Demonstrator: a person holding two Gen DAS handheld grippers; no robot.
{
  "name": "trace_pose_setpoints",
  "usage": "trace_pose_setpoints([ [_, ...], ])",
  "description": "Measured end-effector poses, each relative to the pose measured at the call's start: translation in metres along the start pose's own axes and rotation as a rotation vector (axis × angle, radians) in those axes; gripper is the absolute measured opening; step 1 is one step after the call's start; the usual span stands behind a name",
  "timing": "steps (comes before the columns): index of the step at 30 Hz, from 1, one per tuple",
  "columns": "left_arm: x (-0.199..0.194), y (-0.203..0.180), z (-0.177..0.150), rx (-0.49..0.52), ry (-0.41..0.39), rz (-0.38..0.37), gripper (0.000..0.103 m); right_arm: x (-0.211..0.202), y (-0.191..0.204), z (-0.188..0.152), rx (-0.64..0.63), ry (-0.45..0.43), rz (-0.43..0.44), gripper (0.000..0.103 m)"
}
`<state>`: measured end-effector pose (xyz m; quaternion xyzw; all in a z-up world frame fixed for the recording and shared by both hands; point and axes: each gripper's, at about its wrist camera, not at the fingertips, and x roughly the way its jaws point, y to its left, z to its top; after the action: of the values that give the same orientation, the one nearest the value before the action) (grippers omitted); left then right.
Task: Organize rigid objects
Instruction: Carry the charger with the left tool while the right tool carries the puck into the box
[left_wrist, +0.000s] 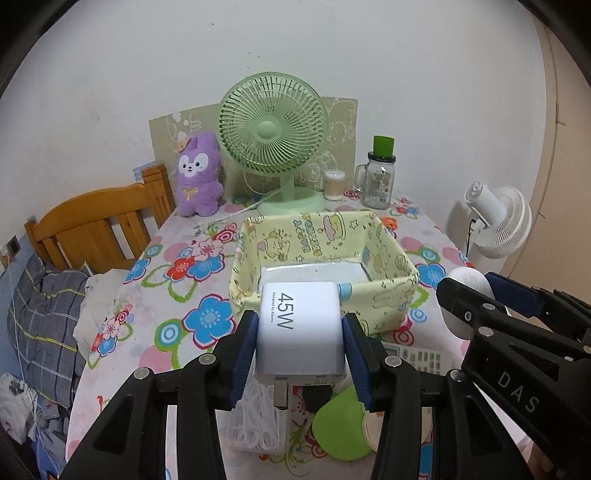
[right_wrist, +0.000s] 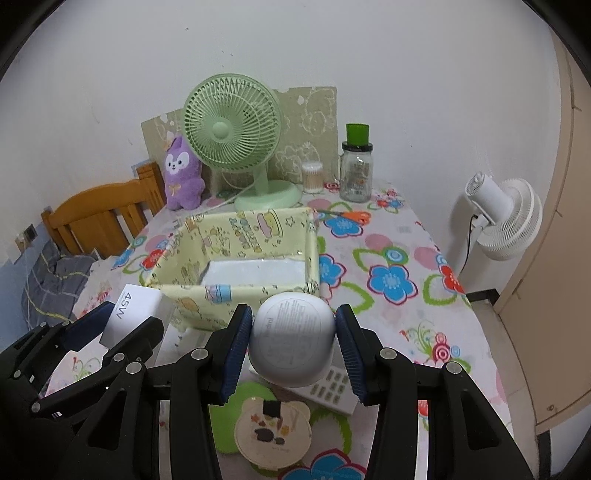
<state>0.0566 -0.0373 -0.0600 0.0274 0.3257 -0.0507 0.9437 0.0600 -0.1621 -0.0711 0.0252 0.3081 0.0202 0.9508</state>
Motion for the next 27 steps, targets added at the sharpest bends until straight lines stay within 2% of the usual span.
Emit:
trace_pose_setpoints([
  [13, 0.013, -0.001, 0.018, 0.008, -0.005, -0.018, 0.048, 0.007, 0.016, 0.024, -0.035, -0.019, 0.027, 0.050],
  [27, 0.039, 0.002, 0.040, 0.019, -0.024, 0.008, 0.048, 0.032, 0.023, 0.047, -0.051, -0.037, 0.019, 0.050],
])
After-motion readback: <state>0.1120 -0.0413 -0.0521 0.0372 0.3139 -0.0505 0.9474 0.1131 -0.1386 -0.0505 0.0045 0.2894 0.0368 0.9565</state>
